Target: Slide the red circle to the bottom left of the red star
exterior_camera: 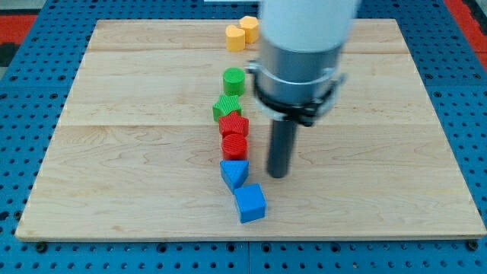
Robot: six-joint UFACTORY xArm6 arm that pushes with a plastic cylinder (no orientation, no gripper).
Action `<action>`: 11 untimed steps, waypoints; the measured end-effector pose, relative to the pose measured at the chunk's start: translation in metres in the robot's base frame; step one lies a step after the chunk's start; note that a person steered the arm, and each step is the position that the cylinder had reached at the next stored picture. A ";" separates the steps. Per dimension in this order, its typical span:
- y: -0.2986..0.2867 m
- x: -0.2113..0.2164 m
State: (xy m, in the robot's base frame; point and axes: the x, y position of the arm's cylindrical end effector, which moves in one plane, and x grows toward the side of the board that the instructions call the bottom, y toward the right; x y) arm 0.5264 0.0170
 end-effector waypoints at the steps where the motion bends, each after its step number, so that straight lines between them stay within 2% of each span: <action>1: -0.038 -0.012; 3: -0.054 -0.077; 11: -0.060 -0.079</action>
